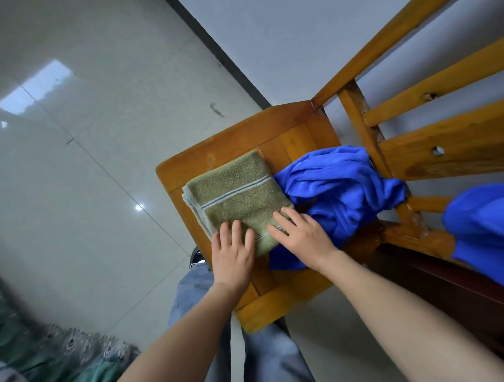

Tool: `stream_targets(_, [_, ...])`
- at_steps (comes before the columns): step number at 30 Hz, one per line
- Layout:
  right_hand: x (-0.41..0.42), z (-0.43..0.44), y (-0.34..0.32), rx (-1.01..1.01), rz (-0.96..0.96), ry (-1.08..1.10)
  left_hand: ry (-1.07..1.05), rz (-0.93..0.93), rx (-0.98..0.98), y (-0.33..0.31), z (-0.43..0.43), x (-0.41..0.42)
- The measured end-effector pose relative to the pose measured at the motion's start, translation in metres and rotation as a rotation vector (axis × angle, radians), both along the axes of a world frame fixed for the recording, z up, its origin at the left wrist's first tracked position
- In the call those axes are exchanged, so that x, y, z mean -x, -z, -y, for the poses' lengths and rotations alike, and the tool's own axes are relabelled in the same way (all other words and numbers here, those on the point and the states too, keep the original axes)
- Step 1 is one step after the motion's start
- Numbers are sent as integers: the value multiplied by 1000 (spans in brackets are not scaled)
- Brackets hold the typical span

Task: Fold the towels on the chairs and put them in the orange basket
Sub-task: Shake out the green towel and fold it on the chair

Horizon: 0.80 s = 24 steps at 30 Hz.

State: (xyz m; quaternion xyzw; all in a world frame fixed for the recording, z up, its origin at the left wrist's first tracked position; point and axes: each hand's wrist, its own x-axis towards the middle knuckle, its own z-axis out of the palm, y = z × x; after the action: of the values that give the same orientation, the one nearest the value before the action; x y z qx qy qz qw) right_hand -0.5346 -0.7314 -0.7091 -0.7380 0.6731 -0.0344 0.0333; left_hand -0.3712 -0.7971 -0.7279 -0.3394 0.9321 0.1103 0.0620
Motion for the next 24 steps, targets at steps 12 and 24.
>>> stream_targets(12, [-7,13,-84,112,36,65,139,-77,-38,-98,48,-13])
stream_targets(24, [44,48,-296,330,-90,10,335,-292,260,-300,106,20])
